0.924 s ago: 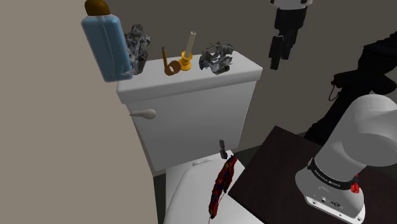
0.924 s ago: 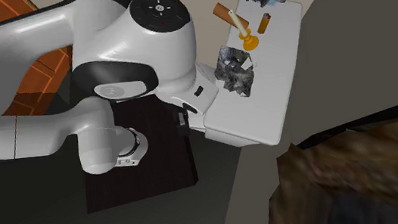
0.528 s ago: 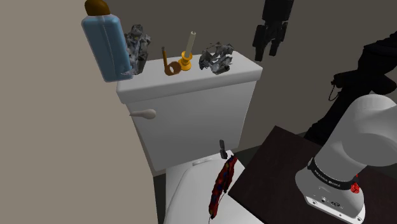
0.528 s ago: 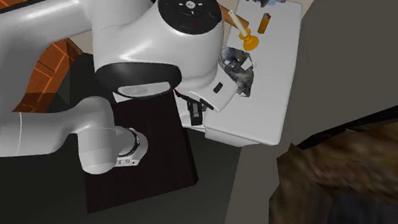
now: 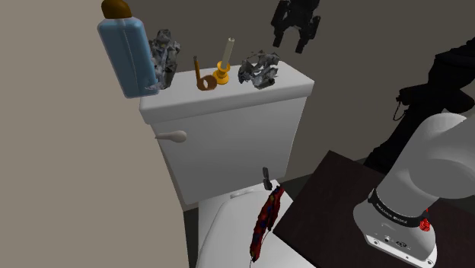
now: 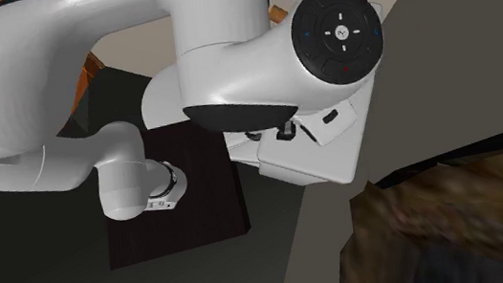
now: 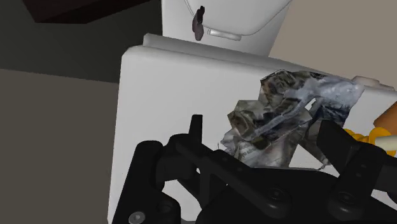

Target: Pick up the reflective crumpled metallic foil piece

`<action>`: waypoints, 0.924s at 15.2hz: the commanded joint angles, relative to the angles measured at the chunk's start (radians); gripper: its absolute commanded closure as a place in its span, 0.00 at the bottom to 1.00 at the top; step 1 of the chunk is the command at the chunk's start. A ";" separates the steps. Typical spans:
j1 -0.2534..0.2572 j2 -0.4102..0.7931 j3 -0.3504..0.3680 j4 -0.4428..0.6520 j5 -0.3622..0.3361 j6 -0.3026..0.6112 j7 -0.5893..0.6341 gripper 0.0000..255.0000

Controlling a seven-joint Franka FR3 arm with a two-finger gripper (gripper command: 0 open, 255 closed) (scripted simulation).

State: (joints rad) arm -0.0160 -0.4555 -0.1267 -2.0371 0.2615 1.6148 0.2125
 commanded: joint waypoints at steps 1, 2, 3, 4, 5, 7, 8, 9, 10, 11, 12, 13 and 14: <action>0.000 0.054 -0.019 0.068 0.066 0.008 0.037 0.00; 0.000 0.077 -0.031 0.095 0.095 0.014 0.050 0.00; -0.001 0.074 -0.030 0.079 0.095 0.026 0.046 0.00; -0.001 0.071 -0.029 0.063 0.096 0.038 0.041 0.00; -0.001 0.068 -0.029 0.047 0.096 0.051 0.037 0.00; -0.002 0.063 -0.028 0.016 0.096 0.075 0.029 0.00; -0.002 0.061 -0.027 0.001 0.097 0.088 0.024 0.00; -0.003 0.059 -0.027 -0.014 0.097 0.100 0.020 0.00; -0.003 0.058 -0.026 -0.023 0.098 0.107 0.017 0.00; -0.003 0.058 -0.026 -0.023 0.098 0.107 0.017 0.00; -0.003 0.058 -0.026 -0.023 0.098 0.107 0.017 0.00; -0.003 0.058 -0.027 -0.022 0.098 0.106 0.017 1.00; -0.003 0.058 -0.026 -0.022 0.098 0.106 0.018 1.00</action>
State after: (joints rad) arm -0.0189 -0.3974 -0.1533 -2.0584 0.3592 1.7206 0.2302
